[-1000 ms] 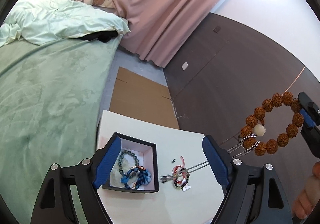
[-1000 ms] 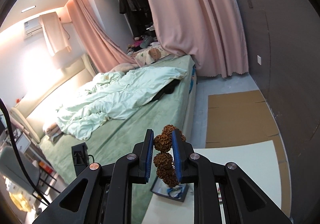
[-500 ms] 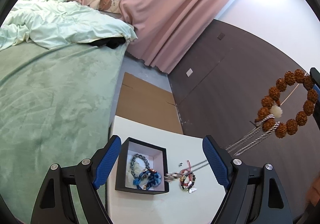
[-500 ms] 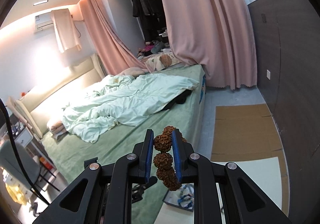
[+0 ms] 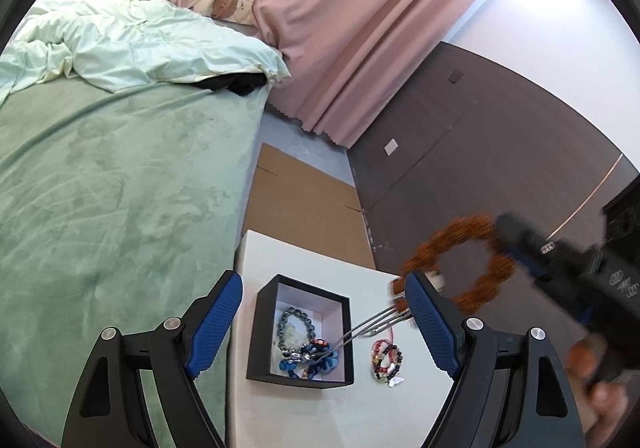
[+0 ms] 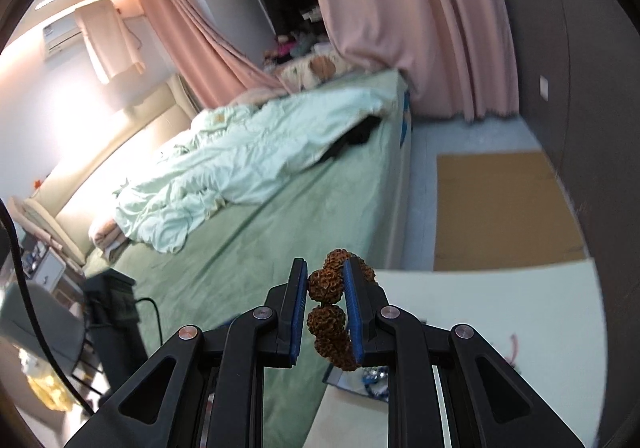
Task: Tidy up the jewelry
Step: 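Carry the brown bead bracelet over the black box and open the right tool, then lower the left tool onto the remaining pile and grasp the dark bead bracelet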
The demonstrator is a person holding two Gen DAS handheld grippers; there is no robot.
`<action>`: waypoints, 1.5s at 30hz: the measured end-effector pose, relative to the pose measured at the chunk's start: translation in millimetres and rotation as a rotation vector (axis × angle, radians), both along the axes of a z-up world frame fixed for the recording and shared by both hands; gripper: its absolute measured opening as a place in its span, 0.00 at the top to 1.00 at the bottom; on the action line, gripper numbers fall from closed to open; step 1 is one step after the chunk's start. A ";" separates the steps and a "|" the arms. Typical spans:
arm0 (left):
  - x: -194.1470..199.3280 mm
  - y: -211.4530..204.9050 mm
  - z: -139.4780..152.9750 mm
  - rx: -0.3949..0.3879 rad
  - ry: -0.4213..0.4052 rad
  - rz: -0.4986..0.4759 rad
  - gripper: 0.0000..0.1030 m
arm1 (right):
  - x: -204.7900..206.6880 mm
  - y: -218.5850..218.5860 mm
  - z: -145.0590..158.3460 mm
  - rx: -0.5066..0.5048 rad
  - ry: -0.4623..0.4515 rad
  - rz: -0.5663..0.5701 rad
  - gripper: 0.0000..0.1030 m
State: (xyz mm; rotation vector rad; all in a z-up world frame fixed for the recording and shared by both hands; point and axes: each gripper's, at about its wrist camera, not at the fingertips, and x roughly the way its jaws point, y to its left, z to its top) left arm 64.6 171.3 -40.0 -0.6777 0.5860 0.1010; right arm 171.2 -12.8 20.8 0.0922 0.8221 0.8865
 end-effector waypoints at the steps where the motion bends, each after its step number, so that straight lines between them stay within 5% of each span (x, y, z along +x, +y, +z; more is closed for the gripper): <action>1: 0.3 1.2 -0.4 -0.003 0.000 0.003 0.18 | 2.9 0.8 -6.7 0.001 0.016 0.001 0.81; 6: 2.9 4.6 -2.2 -0.010 0.006 0.016 0.18 | 16.0 5.5 -36.4 -0.023 0.107 0.023 0.78; 7: 3.9 4.4 -2.5 -0.009 0.007 0.015 0.18 | 17.5 4.1 -40.2 -0.022 0.127 0.030 0.74; 9: 5.7 2.6 -2.6 -0.004 0.011 0.011 0.18 | 18.7 -0.2 -43.8 -0.025 0.137 0.028 0.48; 10: 6.5 1.6 -2.7 0.001 0.012 0.007 0.18 | 18.4 -4.3 -43.4 -0.025 0.120 0.022 0.47; 20: 23.3 -22.2 -5.9 0.042 0.034 -0.046 0.18 | 26.2 -76.0 -52.9 -0.037 0.129 -0.063 0.46; 38: 59.0 -119.4 -15.6 0.135 0.071 -0.257 0.19 | 26.2 -194.5 -119.0 -0.024 0.351 -0.296 0.46; 45: 74.5 -160.1 -28.7 0.209 0.121 -0.349 0.29 | 21.0 -230.5 -141.1 0.041 0.431 -0.393 0.46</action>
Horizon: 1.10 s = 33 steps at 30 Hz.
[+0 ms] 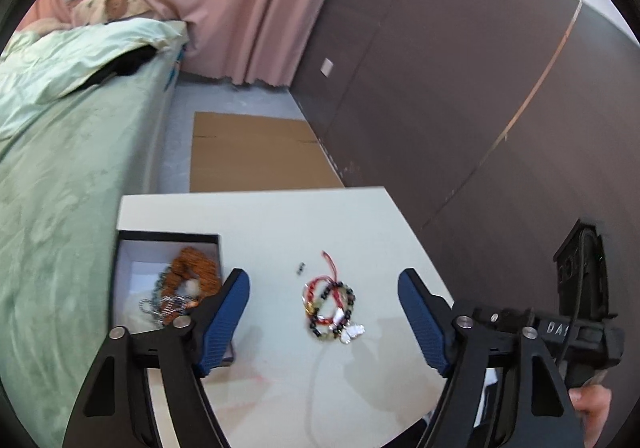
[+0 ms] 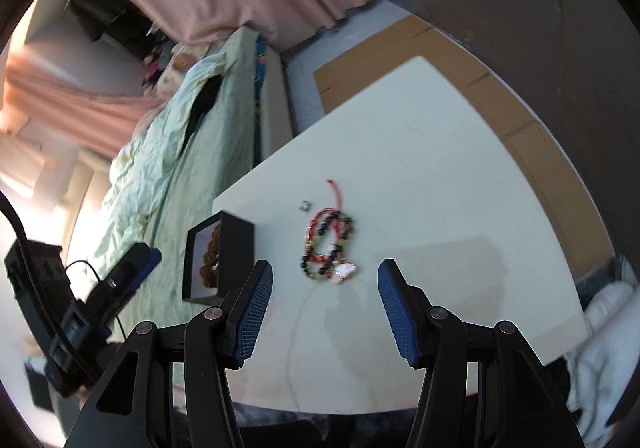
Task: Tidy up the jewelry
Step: 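Lower the left tool onto the remaining pile and grasp the dark bead bracelet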
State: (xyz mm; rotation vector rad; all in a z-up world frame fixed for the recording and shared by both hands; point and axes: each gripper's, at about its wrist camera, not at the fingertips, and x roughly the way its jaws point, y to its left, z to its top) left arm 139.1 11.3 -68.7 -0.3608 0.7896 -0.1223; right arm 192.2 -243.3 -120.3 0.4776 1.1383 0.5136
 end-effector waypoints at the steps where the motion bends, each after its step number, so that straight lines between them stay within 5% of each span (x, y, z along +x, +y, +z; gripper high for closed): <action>1: 2.9 -4.7 -3.1 0.006 0.011 -0.011 0.30 | 0.2 -5.0 -2.2 0.012 0.009 -0.014 0.46; 18: 52.9 -75.2 -60.3 0.132 0.165 -0.165 0.63 | 20.3 -50.0 -24.6 0.055 0.078 -0.154 0.46; 33: 84.7 -98.5 -109.7 0.233 0.268 -0.208 0.81 | 39.7 -53.1 -34.8 0.078 0.119 -0.156 0.46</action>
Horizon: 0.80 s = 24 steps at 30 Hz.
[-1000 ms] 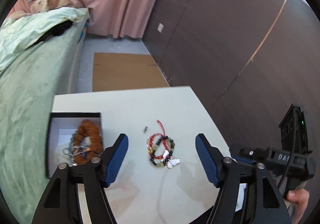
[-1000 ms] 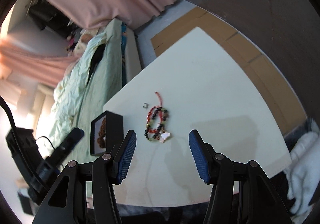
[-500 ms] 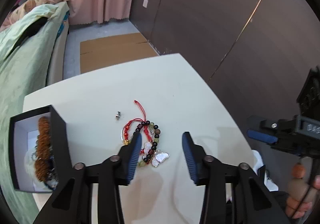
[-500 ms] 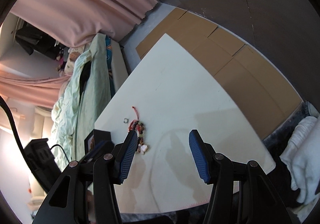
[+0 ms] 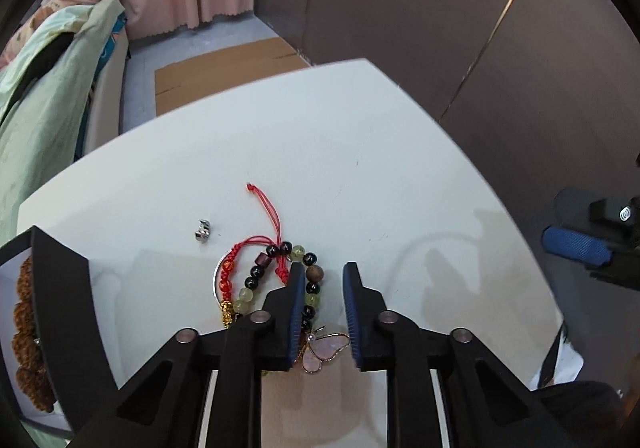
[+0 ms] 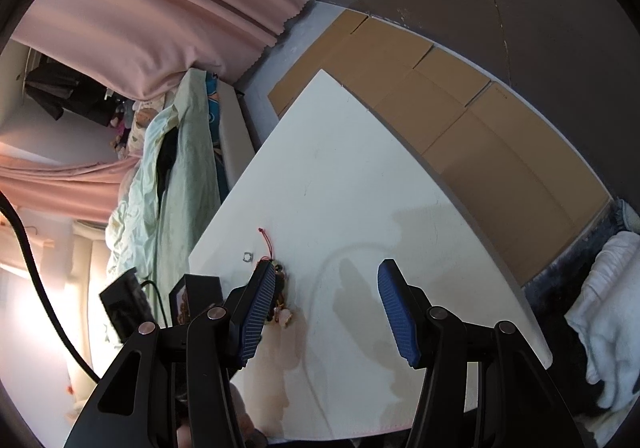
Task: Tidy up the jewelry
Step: 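Lower the left tool onto the remaining pile and grasp the dark bead bracelet, then carry the dark bead bracelet into the black box and open the left tool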
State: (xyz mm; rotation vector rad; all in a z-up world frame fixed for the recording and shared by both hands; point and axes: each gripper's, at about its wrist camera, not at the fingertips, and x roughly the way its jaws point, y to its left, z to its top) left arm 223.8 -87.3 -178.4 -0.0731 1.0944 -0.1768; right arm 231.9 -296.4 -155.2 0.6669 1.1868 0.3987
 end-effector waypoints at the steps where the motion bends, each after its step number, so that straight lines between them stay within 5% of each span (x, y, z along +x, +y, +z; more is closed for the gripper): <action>1: 0.3 -1.6 -2.4 0.020 0.007 -0.005 0.81 | 1.1 0.2 -0.5 -0.002 0.002 0.000 0.46; 7: -4.2 -6.6 -2.0 0.114 0.003 -0.023 0.91 | 2.5 3.8 -2.3 -0.021 0.007 0.005 0.46; 24: -29.5 51.8 55.4 -0.088 -0.128 0.108 0.92 | -7.0 49.6 -12.4 -0.093 0.001 0.148 0.53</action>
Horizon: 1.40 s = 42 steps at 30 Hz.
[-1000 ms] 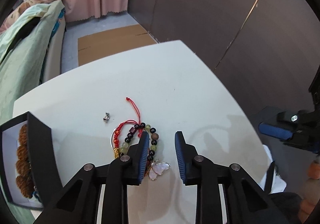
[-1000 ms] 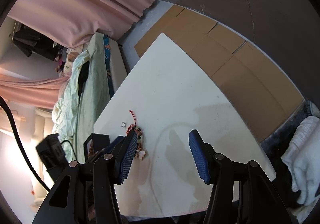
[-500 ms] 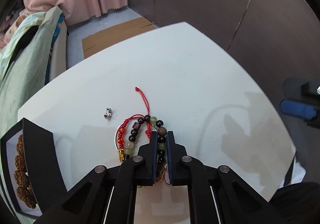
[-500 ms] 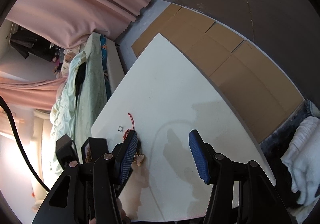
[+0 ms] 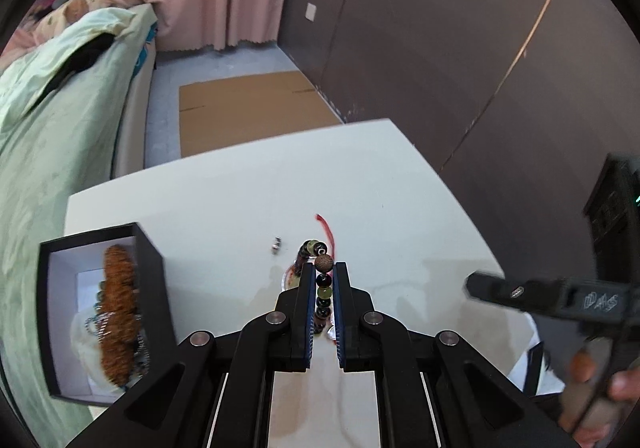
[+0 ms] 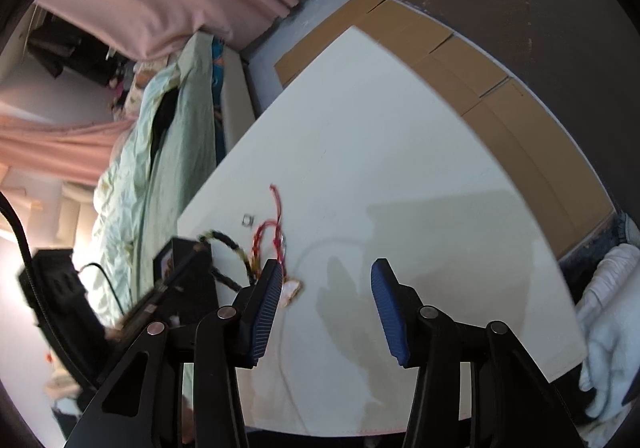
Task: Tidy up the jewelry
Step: 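Carry the dark bead bracelet into the black box and open the left tool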
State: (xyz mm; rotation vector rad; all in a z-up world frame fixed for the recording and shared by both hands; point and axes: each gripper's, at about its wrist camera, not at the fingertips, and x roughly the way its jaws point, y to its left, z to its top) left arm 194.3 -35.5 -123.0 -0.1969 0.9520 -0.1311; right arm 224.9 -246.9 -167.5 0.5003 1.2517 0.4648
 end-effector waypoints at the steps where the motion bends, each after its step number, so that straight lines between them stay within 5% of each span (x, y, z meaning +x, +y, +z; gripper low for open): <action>1: -3.4 2.9 3.7 -0.007 -0.009 0.005 0.92 | -1.2 5.2 -1.0 -0.010 -0.001 0.015 0.53; 12: -33.3 35.8 35.4 -0.073 -0.093 0.058 0.92 | -13.4 59.5 -14.6 -0.079 0.012 0.148 0.53; 23: -55.3 62.7 50.0 -0.109 -0.134 0.094 0.92 | -8.4 81.4 -32.9 -0.110 0.048 0.124 0.53; 32: -67.3 80.4 52.9 -0.122 -0.143 0.121 0.92 | -8.2 102.5 -26.0 -0.194 -0.064 0.146 0.53; 42: -68.5 84.1 53.8 -0.123 -0.143 0.128 0.92 | -16.2 134.4 -19.4 -0.436 -0.195 0.252 0.59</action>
